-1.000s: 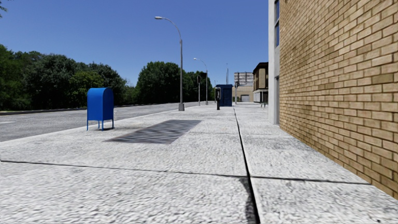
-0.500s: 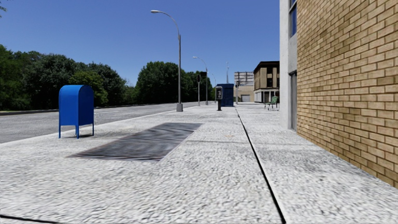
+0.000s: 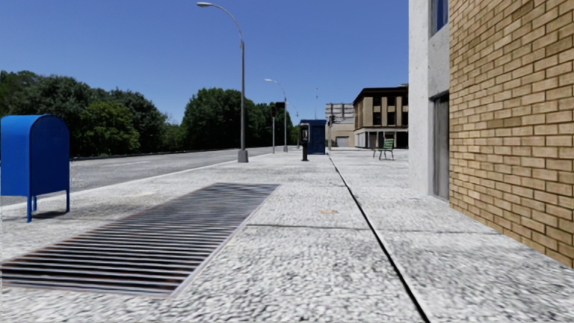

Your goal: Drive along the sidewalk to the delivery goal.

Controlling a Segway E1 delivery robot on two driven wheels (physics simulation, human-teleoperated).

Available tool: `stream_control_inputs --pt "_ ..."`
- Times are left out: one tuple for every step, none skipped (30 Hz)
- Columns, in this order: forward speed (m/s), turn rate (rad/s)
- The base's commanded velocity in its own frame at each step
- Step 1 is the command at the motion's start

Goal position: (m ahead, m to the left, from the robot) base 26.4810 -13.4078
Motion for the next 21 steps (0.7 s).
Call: stream_control_inputs --pt "2.0 -0.44" --pt "2.0 -0.44" --pt "2.0 -0.44" --pt "2.0 -0.44" --pt "2.0 -0.44" --pt "2.0 -0.41" --pt "2.0 -0.41" --pt "2.0 0.0" --pt "2.0 0.0" --pt "2.0 0.0" --pt "2.0 0.0" --pt "2.0 0.0" --pt "2.0 0.0" --pt "2.0 0.0" --pt "2.0 0.0" --pt "2.0 0.0" --pt "2.0 0.0" --pt "2.0 0.0" --pt "2.0 0.0" --pt "2.0 0.0" --pt "2.0 0.0"
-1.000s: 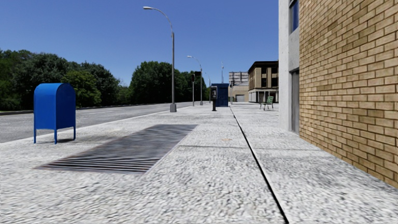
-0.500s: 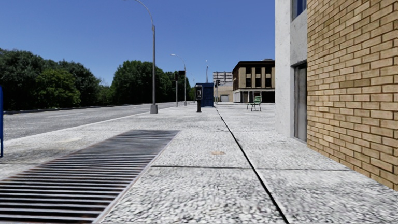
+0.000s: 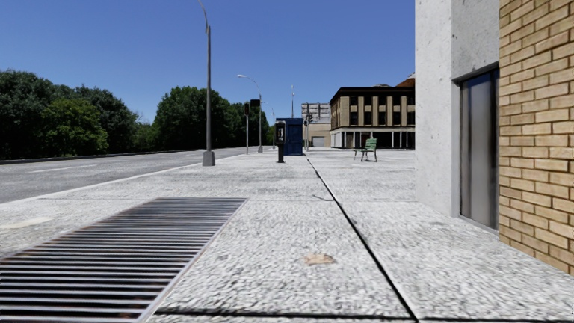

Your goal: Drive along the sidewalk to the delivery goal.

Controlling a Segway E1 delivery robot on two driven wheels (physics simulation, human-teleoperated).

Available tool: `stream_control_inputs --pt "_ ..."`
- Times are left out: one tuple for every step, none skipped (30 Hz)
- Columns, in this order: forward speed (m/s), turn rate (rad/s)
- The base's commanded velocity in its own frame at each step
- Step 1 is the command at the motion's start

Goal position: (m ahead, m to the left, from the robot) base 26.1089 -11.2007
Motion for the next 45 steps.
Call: stream_control_inputs --pt "2.0 0.0" --pt "2.0 0.0" --pt "2.0 0.0" --pt "2.0 0.0" --pt "2.0 0.0" --pt "2.0 0.0" --pt "2.0 0.0" --pt "2.0 0.0" --pt "2.0 0.0" --pt "2.0 0.0" --pt "2.0 0.0" --pt "2.0 0.0" --pt "2.0 0.0" --pt "2.0 0.0" --pt "2.0 0.0" --pt "2.0 0.0" --pt "2.0 0.0" --pt "2.0 0.0" --pt "2.0 0.0" --pt "2.0 0.0" --pt "2.0 0.0" --pt "2.0 0.0" --pt "2.0 0.0" --pt "2.0 0.0" --pt "2.0 0.0" --pt "2.0 0.0" --pt "2.0 0.0" --pt "2.0 0.0" --pt "2.0 0.0" --pt "2.0 0.0" --pt "2.0 0.0" --pt "2.0 0.0" --pt "2.0 0.0" --pt "2.0 0.0" --pt "2.0 0.0" --pt "2.0 0.0" --pt "2.0 0.0" --pt "2.0 0.0" --pt "2.0 0.0" --pt "2.0 0.0" --pt "2.0 0.0" --pt "2.0 0.0" --pt "2.0 0.0" --pt "2.0 0.0" --pt "2.0 0.0"
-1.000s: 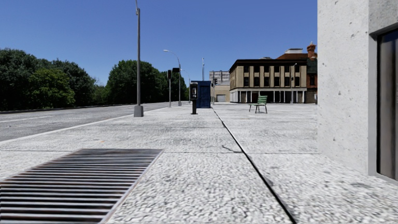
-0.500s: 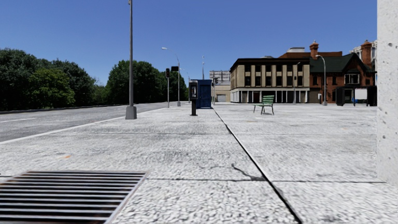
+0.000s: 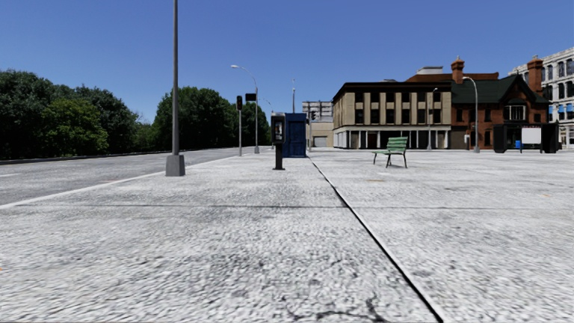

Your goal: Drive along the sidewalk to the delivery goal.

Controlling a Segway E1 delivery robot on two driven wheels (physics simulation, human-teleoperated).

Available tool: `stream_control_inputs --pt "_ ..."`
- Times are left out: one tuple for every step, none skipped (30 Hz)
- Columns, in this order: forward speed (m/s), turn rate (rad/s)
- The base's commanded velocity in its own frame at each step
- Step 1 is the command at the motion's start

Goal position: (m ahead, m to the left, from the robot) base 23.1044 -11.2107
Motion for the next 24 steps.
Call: stream_control_inputs --pt "2.0 0.0" --pt "2.0 0.0" --pt "2.0 0.0" --pt "2.0 0.0" --pt "2.0 0.0" --pt "2.0 0.0" --pt "2.0 0.0" --pt "2.0 0.0" --pt "2.0 0.0" --pt "2.0 0.0" --pt "2.0 0.0" --pt "2.0 0.0" --pt "2.0 0.0" --pt "2.0 0.0" --pt "2.0 0.0" --pt "2.0 0.0" --pt "2.0 0.0" --pt "2.0 0.0" --pt "2.0 0.0" --pt "2.0 0.0" --pt "2.0 0.0" --pt "2.0 0.0" --pt "2.0 0.0" --pt "2.0 0.0"
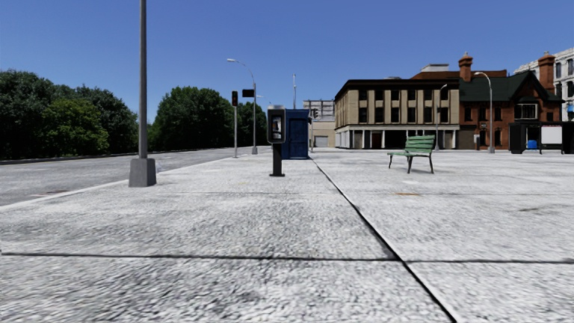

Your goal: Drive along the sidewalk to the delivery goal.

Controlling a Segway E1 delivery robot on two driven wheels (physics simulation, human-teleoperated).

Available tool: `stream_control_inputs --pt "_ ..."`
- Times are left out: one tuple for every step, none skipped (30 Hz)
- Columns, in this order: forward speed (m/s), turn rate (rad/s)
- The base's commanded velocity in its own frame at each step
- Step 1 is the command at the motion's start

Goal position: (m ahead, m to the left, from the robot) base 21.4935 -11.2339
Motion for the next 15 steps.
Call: stream_control_inputs --pt "2.0 0.0" --pt "2.0 0.0" --pt "2.0 0.0" --pt "2.0 -0.09" --pt "2.0 -0.09" --pt "2.0 -0.25" --pt "1.97 -0.41" --pt "1.72 -0.46" --pt "1.51 -0.47" --pt "1.44 -0.47" --pt "1.44 -0.47" --pt "1.42 -0.47" --pt "1.42 -0.47" --pt "1.41 -0.47" --pt "1.41 -0.47"
